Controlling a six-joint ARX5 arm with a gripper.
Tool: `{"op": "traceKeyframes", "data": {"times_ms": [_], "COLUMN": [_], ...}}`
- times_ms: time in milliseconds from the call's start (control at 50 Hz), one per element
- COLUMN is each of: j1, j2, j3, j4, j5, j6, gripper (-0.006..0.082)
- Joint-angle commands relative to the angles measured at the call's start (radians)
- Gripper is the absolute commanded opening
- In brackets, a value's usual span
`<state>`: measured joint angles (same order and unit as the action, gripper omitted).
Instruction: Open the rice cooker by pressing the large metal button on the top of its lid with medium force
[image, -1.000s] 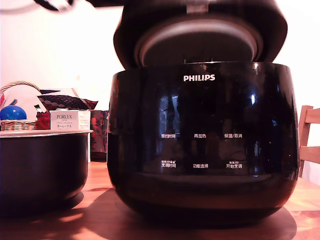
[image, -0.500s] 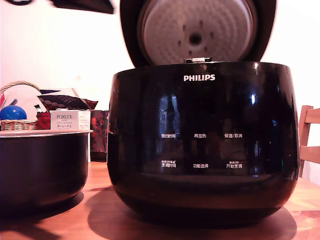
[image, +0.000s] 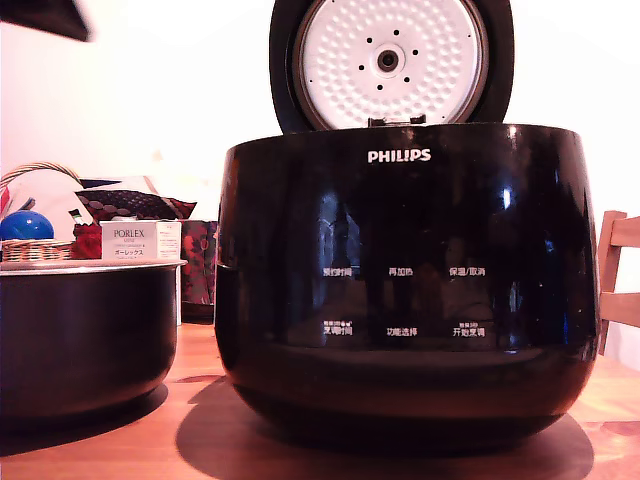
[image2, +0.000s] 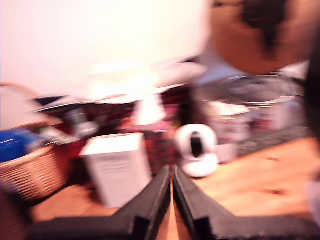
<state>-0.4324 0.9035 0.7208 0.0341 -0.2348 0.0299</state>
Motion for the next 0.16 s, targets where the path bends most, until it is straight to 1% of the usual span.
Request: {"op": "traceKeyframes", "data": {"times_ms": [0, 140], "j1": [0.022, 0.052], "j2": [-0.016, -0.029], "j3": [-0.027, -0.027], "j4": [0.003, -0.001], "j5": [0.016, 0.037], "j6": [0.004, -0.003], "gripper": [-0.0024, -0.0024]}}
